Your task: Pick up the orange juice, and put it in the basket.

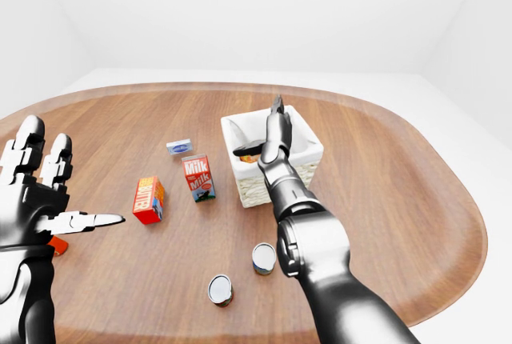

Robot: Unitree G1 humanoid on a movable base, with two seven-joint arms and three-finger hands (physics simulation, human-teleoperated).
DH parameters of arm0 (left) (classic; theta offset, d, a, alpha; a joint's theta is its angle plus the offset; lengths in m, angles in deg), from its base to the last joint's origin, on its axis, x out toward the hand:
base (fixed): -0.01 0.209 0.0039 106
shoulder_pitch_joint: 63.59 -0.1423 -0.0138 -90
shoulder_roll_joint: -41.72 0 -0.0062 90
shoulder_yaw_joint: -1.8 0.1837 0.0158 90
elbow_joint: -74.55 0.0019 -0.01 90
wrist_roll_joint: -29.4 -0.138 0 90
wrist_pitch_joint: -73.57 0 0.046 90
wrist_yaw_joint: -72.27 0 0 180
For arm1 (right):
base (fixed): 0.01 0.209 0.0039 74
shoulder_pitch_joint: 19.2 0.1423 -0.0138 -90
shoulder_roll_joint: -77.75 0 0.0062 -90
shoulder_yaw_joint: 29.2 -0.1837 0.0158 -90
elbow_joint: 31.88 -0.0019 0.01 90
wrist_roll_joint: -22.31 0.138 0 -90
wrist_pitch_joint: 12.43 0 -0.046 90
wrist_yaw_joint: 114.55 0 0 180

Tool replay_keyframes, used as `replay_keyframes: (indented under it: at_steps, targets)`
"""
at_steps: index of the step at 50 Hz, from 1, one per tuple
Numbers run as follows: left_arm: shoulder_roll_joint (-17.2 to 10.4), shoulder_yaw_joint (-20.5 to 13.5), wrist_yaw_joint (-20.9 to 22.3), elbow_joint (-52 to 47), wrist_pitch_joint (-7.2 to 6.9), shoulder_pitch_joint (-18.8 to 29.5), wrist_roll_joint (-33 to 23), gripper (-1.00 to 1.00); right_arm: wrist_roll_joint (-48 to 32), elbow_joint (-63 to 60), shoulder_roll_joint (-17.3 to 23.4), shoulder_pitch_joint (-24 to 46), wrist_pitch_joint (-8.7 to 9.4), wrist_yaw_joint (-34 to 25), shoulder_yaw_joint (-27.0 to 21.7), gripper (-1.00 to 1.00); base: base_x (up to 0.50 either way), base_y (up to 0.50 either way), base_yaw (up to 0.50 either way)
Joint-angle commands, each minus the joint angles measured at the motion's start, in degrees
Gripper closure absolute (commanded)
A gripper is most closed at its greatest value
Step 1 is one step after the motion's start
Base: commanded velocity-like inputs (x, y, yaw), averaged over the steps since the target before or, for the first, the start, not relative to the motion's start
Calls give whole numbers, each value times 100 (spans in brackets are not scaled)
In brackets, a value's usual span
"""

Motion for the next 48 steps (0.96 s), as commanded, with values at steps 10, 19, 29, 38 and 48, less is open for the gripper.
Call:
replay_keyframes:
  at_steps: [10,19,29,38,48]
  targets:
    - [5,-1,11,-15,0,-8,-8,-100,8,-6,23,56,0,-1,1,-100,0,0,0]
    - [1,-2,14,-3,0,-2,-11,-100,-19,-10,43,139,0,19,25,-100,0,0,0]
    - [0,1,8,-11,0,1,-10,-100,-30,-15,66,238,0,15,51,-100,0,0,0]
    - [-1,2,3,-4,0,9,-17,-100,-9,-21,80,319,0,14,69,-100,0,0,0]
    - [-4,4,3,-4,0,8,-16,-100,30,-28,91,421,0,-17,96,-100,0,0,0]
